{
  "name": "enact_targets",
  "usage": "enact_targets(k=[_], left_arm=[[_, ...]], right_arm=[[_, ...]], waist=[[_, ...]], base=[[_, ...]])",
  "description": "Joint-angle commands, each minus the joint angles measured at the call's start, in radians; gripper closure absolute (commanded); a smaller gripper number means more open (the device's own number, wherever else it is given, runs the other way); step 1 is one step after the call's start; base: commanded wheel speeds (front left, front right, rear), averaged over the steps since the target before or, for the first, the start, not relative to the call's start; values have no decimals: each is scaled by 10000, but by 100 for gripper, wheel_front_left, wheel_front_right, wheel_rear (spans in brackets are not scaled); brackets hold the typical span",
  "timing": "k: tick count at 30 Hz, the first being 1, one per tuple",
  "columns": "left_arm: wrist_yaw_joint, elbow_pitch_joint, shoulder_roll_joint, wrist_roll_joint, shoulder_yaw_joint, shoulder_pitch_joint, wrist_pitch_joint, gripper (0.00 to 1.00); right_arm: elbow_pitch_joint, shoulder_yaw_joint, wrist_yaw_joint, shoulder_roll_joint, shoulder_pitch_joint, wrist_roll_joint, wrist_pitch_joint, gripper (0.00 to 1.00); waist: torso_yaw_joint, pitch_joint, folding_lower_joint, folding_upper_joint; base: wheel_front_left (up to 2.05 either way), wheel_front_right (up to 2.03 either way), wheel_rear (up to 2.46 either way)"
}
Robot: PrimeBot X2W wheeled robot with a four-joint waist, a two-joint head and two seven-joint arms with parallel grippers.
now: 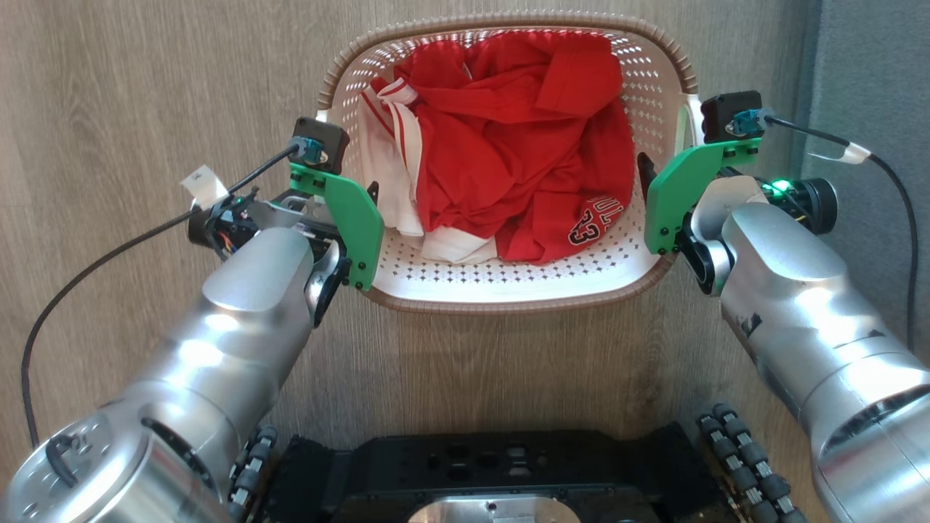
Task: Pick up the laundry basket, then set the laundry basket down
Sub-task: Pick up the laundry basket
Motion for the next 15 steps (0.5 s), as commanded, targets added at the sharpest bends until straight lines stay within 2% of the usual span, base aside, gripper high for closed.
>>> enact_targets(k=[1,15], left_arm=[[46,-47,187,-75,35,49,-17,0],[281,-227,187,-685,-716,-221,-170,0]], right_arm=[[-11,160,67,202,289,81,-24,0],[121,492,67,94,32,349,-163,0]], waist=[[16,19,0,0],[231,335,0,0]], base=[[0,0,0],[0,0,0]])
